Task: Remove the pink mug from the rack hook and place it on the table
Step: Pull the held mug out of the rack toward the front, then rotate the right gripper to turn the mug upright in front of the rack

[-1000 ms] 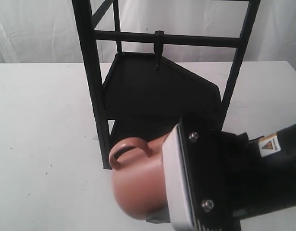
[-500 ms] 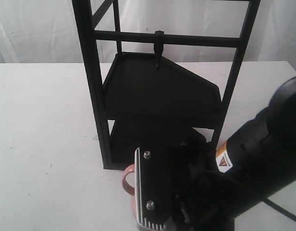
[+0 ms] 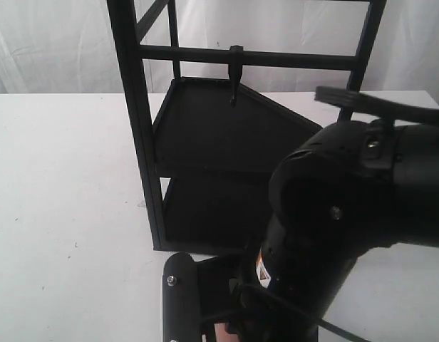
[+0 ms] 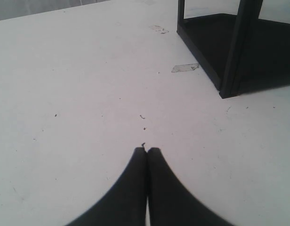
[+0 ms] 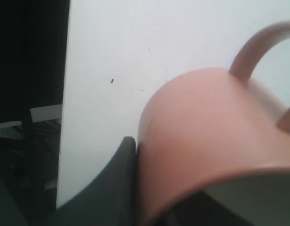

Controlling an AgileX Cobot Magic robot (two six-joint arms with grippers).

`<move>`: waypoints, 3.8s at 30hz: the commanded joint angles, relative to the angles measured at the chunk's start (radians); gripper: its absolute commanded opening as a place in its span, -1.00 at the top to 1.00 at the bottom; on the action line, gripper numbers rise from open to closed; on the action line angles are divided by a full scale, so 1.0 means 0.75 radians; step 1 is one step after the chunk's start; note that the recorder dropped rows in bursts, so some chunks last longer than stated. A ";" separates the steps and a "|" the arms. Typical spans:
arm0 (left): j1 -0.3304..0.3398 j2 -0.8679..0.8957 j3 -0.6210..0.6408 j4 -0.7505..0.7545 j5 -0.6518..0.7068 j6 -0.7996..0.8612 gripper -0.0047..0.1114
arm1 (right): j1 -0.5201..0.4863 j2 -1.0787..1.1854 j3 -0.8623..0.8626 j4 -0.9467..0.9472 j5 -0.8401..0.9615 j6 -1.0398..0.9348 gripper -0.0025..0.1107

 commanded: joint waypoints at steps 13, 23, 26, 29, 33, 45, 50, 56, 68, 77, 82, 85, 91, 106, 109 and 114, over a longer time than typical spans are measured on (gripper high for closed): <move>-0.002 -0.007 0.004 0.002 0.005 -0.008 0.92 | 0.008 0.048 -0.007 -0.265 -0.134 0.394 0.96; -0.002 -0.007 0.004 0.002 0.005 -0.008 0.92 | 0.008 0.114 -0.007 -0.234 -0.175 0.403 0.96; -0.002 -0.007 0.004 0.002 0.005 -0.008 0.92 | 0.008 0.134 -0.007 -0.234 -0.197 0.411 0.96; -0.002 -0.007 0.004 0.002 0.005 -0.008 0.92 | 0.008 0.137 -0.007 -0.228 -0.244 0.420 0.96; -0.002 -0.007 0.004 0.002 0.005 -0.008 0.92 | 0.008 0.140 -0.007 -0.184 -0.300 0.420 0.96; -0.002 -0.007 0.004 0.002 0.005 -0.008 0.92 | 0.008 0.234 -0.007 -0.010 -0.336 0.322 0.96; -0.002 -0.007 0.004 0.002 0.005 -0.008 0.92 | 0.008 0.262 -0.007 -0.010 -0.336 0.312 0.96; -0.002 -0.007 0.004 0.002 0.005 -0.008 0.92 | 0.008 0.280 -0.007 -0.026 -0.340 0.312 0.96; -0.002 -0.007 0.004 0.002 0.005 -0.008 0.92 | 0.006 0.280 -0.007 -0.223 -0.315 0.353 0.96; -0.002 -0.007 0.004 0.002 0.005 -0.008 0.92 | -0.017 0.318 -0.007 -0.245 -0.329 0.384 0.96; -0.002 -0.007 0.004 0.002 0.005 -0.008 0.92 | -0.017 0.318 -0.007 -0.245 -0.326 0.383 0.96; -0.002 -0.007 0.004 0.002 0.005 -0.008 0.92 | -0.017 0.318 -0.007 -0.245 -0.324 0.383 0.95; -0.002 -0.007 0.004 0.002 0.005 -0.008 0.92 | -0.017 0.318 -0.012 -0.245 -0.320 0.383 0.65; -0.002 -0.007 0.004 0.002 0.005 -0.008 0.92 | -0.017 0.309 -0.014 -0.245 -0.328 0.390 0.31; -0.002 -0.007 0.004 0.002 0.005 -0.008 0.92 | -0.017 0.301 -0.014 -0.235 -0.334 0.390 0.26; -0.002 -0.007 0.004 0.002 0.005 -0.008 0.92 | -0.017 0.275 -0.014 -0.235 -0.331 0.390 0.14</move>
